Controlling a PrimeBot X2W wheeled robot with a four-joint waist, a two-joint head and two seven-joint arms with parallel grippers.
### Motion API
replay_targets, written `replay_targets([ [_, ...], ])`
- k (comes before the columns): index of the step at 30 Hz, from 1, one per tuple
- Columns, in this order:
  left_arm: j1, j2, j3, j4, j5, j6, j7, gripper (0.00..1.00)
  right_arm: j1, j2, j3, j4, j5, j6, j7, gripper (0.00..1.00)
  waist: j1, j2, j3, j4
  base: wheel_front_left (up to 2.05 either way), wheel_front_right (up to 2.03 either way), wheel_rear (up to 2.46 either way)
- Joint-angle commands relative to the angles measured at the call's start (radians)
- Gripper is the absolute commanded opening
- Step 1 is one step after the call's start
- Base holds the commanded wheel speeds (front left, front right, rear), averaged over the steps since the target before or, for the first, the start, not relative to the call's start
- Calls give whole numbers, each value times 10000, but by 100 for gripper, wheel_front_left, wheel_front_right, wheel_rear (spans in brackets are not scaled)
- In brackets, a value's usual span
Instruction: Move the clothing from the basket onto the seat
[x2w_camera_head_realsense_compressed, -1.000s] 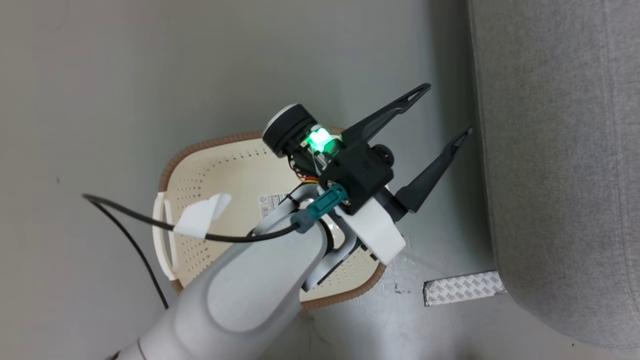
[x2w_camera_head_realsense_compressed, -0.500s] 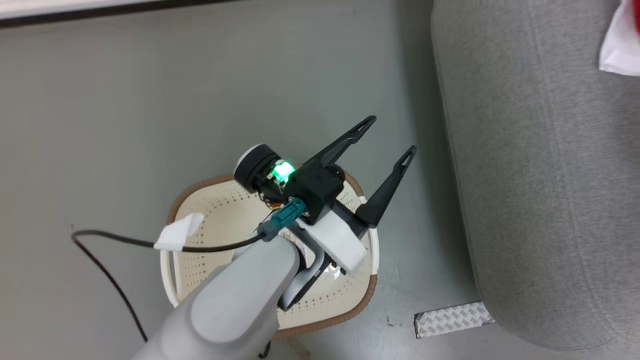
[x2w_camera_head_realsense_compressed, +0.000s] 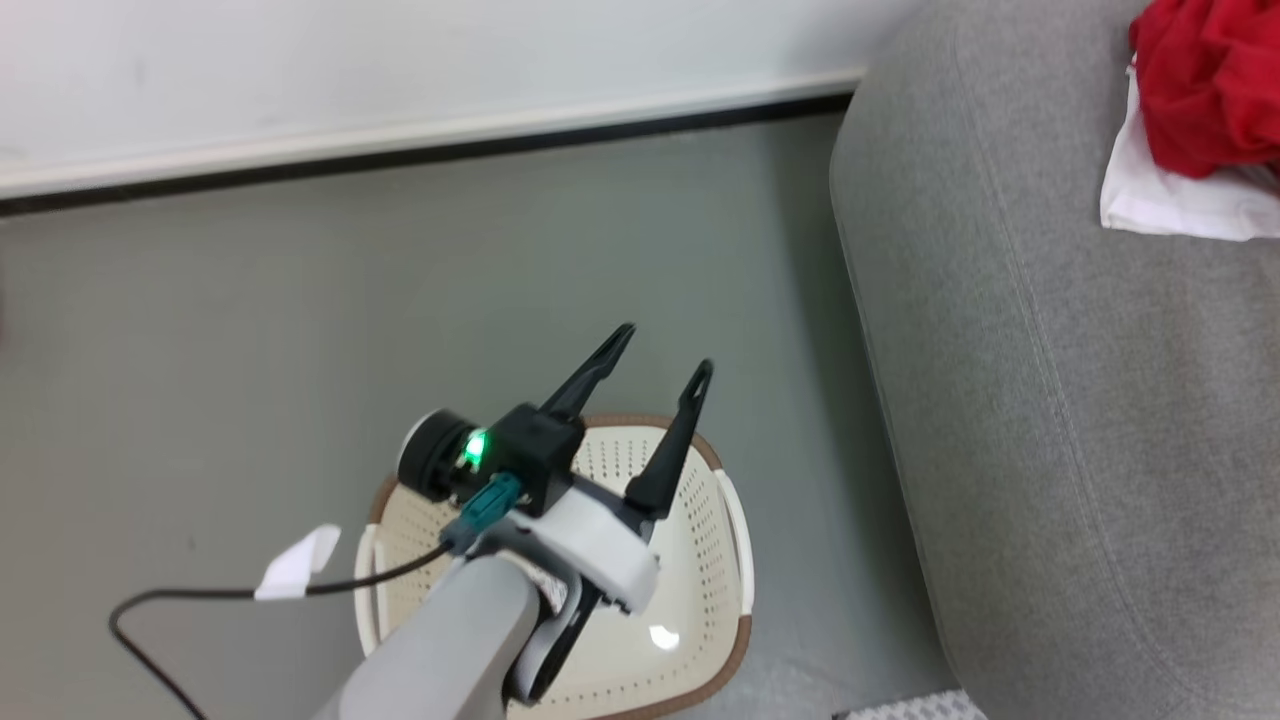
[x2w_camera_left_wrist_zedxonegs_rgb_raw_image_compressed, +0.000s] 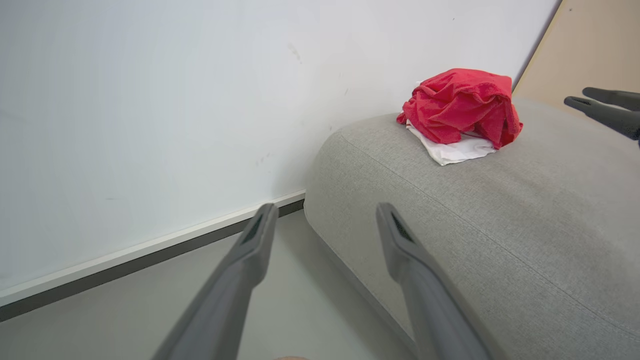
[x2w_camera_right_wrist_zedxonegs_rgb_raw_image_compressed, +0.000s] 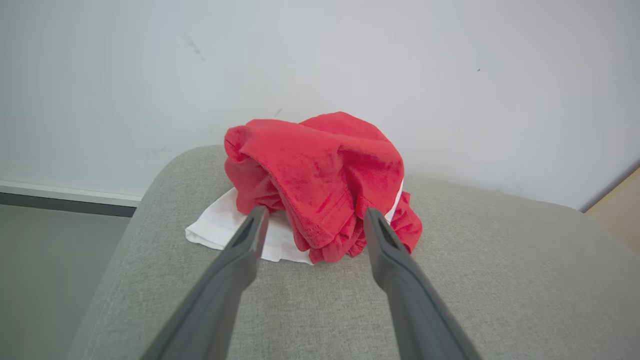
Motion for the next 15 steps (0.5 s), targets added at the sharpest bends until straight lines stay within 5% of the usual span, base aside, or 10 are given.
replay_targets([
  [1,388,146,122,30,-95,131,-73,100,569,42,-151,-382,39,-27,-29,100,2,0,-533,235,0,0,0],
  [15,2711,208,1109,-135,-567,829,-170,100,4020,1120,-1121,-2815,-182,-27,89,100,2,0,-2601,1260,0,0,0],
])
